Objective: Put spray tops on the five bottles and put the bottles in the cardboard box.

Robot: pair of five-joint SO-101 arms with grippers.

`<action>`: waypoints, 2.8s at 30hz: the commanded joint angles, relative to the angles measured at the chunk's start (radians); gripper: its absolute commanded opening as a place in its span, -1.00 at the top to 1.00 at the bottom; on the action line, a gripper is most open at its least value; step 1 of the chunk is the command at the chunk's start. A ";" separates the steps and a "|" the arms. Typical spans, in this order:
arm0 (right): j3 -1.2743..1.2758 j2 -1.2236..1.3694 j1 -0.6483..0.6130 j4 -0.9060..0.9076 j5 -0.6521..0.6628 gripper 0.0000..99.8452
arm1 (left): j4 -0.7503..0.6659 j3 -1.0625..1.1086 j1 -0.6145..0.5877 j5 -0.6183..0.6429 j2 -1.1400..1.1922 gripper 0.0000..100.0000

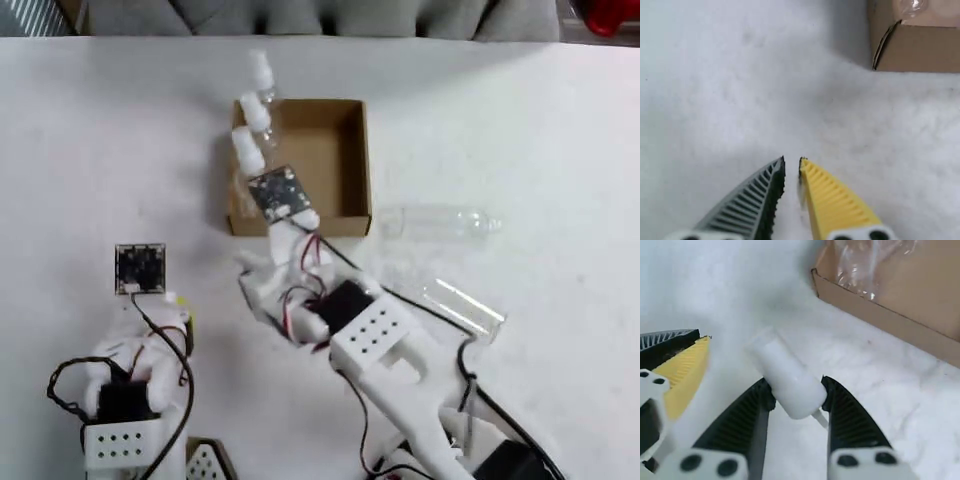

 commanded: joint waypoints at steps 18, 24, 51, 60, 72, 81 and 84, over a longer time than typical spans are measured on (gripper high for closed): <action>-0.201 0.348 0.016 -0.033 -0.129 0.41 | -0.032 -0.003 -0.015 0.000 0.010 0.87; -0.293 0.160 0.016 0.302 0.018 0.63 | -0.031 -0.003 -0.015 0.000 0.010 0.87; -0.025 -0.071 0.357 0.932 1.752 0.83 | -0.026 -0.003 -0.015 -0.006 0.010 0.87; 0.101 -0.070 0.358 0.751 1.774 0.63 | -0.026 -0.003 -0.013 -0.008 0.010 0.87; 0.144 -0.061 0.335 0.616 1.768 0.62 | -0.029 -0.003 -0.012 -0.008 0.010 0.87; 0.316 -0.061 0.337 0.407 1.768 0.62 | -0.028 -0.003 -0.012 -0.008 0.010 0.87; 0.344 -0.061 0.343 0.321 1.766 0.63 | -0.026 -0.003 -0.012 -0.008 0.010 0.87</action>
